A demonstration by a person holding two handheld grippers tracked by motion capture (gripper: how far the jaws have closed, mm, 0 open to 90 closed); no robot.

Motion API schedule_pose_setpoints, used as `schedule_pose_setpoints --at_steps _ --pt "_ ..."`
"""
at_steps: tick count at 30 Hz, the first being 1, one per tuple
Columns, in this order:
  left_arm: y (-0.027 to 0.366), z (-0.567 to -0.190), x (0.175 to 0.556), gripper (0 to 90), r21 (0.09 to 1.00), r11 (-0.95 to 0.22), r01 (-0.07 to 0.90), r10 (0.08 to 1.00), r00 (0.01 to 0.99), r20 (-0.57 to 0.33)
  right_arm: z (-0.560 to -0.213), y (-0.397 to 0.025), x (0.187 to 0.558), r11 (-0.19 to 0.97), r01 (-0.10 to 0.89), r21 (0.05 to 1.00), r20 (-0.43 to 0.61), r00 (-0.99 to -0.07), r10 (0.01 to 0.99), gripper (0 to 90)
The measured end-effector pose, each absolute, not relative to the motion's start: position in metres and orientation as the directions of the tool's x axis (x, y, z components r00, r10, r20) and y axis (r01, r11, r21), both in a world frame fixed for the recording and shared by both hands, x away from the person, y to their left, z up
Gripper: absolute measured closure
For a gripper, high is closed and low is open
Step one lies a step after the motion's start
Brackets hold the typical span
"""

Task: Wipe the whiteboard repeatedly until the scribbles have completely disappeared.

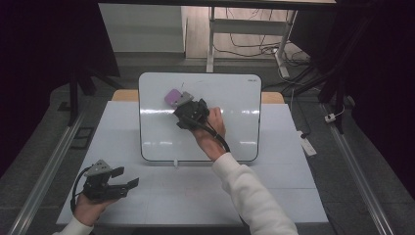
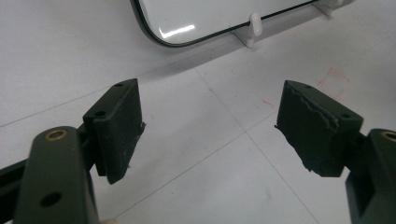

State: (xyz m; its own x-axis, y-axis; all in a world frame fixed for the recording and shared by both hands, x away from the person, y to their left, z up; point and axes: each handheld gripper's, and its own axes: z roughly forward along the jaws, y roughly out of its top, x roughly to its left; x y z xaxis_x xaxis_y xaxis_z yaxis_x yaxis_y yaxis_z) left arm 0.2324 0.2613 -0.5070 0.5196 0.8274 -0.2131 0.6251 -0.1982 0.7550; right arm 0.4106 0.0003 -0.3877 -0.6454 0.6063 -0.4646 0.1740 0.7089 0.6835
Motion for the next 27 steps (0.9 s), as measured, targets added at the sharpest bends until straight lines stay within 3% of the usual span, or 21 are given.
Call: schedule_pose_setpoints --at_steps 5,15,20,27 --pt "0.262 -0.507 0.232 23.2 0.755 -0.194 0.627 0.829 0.516 -0.216 -0.385 -0.006 0.413 0.699 0.180 0.692 -0.474 -0.617 0.628 41.3" --pt "0.262 -0.507 0.233 23.2 0.757 -0.192 0.625 0.827 0.519 -0.218 -0.349 -0.068 0.443 0.583 0.286 0.760 -0.407 -0.490 0.771 41.4" --pt "0.262 -0.506 0.232 23.2 0.758 -0.194 0.623 0.826 0.520 -0.215 -0.351 -0.060 0.442 0.605 0.285 0.743 -0.423 -0.500 0.756 41.4" --pt "0.263 -0.506 0.232 23.2 0.758 -0.188 0.624 0.828 0.516 -0.219 -0.361 -0.009 0.431 0.696 0.240 0.676 -0.477 -0.577 0.663 41.5"
